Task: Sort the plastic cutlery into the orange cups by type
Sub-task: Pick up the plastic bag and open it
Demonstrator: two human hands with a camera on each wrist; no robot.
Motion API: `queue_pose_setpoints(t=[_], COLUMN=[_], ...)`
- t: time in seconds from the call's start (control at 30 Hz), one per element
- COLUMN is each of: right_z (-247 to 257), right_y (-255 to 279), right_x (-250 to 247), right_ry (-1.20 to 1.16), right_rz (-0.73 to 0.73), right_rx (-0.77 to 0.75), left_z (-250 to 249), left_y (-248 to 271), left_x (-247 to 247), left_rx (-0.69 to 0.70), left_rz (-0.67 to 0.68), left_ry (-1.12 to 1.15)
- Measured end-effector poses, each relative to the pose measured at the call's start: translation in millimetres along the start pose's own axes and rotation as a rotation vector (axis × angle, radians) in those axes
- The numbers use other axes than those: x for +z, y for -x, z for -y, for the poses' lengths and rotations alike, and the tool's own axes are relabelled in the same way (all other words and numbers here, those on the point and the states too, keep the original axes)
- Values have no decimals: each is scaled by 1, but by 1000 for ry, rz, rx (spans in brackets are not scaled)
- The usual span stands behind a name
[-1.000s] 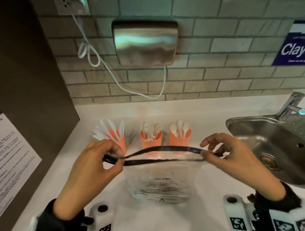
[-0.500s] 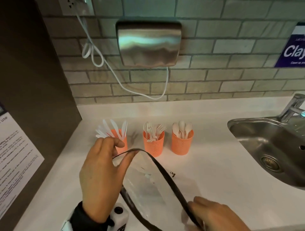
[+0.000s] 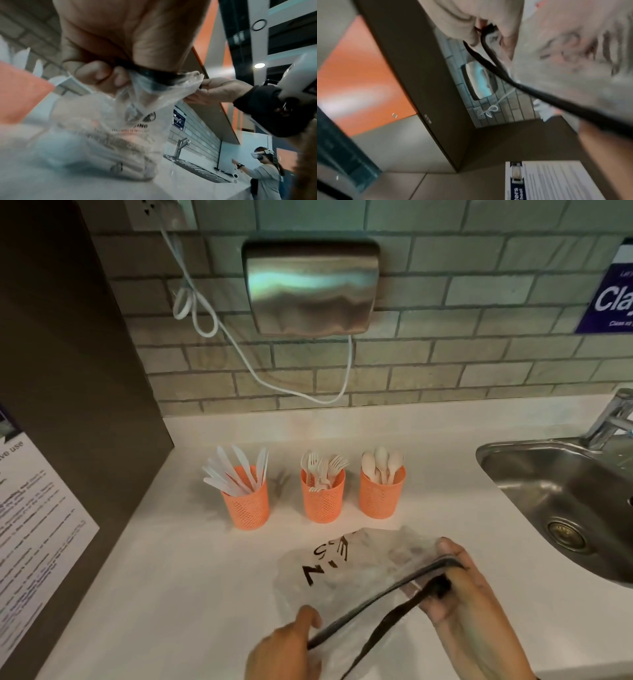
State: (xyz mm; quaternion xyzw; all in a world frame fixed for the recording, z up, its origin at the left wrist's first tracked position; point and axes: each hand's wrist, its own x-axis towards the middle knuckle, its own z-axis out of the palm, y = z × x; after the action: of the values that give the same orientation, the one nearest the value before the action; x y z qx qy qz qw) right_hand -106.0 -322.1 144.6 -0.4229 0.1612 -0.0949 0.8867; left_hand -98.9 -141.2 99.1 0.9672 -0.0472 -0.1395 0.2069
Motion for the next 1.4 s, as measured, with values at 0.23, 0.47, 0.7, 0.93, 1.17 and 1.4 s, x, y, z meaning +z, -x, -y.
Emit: queue_pose_setpoints(t=[0.23, 0.47, 0.7, 0.93, 1.17, 1.4], right_z=[-6, -19, -14, -12, -33, -37], right_y=[-9, 16, 29, -20, -59, -48], right_x=[-19, -44, -48, -66, -44, -64], right_ry=[404, 901, 979, 12, -312, 299], right_rz=[-50, 457, 647, 267, 224, 448], right_rx=[-232, 148, 100, -20, 332, 608], left_z=[35, 24, 4, 25, 36, 42], left_y=[-22, -46, -60, -61, -45, -79], left_x=[-2, -43, -31, -13, 0, -9], left_rx=[-190, -126, -6, 154, -67, -30], left_rz=[-207, 103, -223, 55, 595, 416], left_ry=[947, 1944, 1501, 861, 1489, 2053])
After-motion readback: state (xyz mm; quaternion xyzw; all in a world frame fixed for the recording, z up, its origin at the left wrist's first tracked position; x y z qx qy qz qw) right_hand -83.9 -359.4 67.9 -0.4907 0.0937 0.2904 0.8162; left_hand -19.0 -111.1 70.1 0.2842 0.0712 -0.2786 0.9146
